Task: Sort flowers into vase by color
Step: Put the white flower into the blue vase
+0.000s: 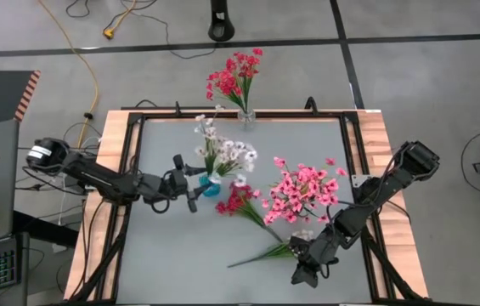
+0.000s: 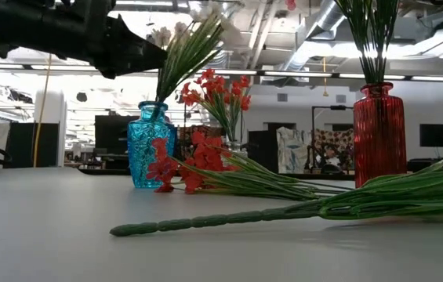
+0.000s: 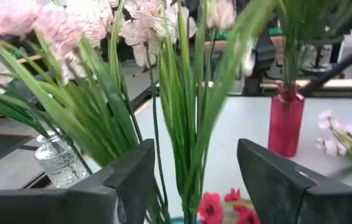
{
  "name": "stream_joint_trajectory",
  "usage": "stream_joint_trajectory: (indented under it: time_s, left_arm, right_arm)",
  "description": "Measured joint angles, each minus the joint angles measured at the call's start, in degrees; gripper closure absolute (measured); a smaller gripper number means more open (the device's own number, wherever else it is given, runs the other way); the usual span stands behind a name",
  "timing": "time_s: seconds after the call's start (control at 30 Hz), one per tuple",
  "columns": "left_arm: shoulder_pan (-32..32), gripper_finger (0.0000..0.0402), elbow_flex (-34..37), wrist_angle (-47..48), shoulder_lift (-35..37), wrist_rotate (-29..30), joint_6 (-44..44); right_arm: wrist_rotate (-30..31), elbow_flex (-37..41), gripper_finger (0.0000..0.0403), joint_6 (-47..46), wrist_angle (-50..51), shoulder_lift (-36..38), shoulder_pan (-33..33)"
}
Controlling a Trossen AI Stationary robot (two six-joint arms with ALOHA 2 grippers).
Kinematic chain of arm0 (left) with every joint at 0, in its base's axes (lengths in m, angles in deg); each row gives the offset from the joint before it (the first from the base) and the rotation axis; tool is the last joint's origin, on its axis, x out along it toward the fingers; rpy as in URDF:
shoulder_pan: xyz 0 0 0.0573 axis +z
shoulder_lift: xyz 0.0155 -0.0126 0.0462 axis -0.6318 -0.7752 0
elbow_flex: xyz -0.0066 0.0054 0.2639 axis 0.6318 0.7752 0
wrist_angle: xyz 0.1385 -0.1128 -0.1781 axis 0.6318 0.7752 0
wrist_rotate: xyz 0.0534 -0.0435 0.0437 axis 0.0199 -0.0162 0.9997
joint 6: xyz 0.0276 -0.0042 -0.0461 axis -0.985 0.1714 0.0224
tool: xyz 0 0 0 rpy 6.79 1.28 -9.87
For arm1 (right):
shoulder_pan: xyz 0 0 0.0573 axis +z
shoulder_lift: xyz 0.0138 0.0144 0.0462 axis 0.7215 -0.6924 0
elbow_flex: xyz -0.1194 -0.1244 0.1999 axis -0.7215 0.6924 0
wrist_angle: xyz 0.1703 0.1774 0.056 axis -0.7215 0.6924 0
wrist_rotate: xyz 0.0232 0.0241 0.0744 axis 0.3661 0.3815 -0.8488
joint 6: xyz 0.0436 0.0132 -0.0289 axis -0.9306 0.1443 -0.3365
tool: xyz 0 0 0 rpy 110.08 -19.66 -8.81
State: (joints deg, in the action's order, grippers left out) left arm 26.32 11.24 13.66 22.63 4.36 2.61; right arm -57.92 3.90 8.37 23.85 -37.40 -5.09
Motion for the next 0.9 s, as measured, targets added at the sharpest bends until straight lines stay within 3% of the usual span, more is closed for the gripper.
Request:
stream_joint_trajectory:
  time_s: [0.4, 0.6, 0.7, 0.9]
  left_arm:
    - [-4.16, 0.0177, -0.02, 11.72, 12.15, -0.35, 1.69]
    - [-8.03, 0.0177, -0.02, 12.95, 14.65, -0.43, 1.61]
    - [-10.14, 0.0177, -0.02, 13.26, 14.56, -0.45, 1.61]
    - [-13.82, 0.0177, -0.02, 13.28, 14.54, -0.46, 2.35]
  right_arm:
    - [0.09, 0.00, 0.0286, 0.04, 0.00, 0.00, 3.51]
    - [8.44, 0.00, 0.0286, 0.78, -0.02, 0.00, 5.38]
    - [12.12, 0.00, 0.0286, 6.18, -0.19, 0.00, 5.94]
    - [14.80, 0.00, 0.0286, 12.00, -0.07, 0.00, 6.22]
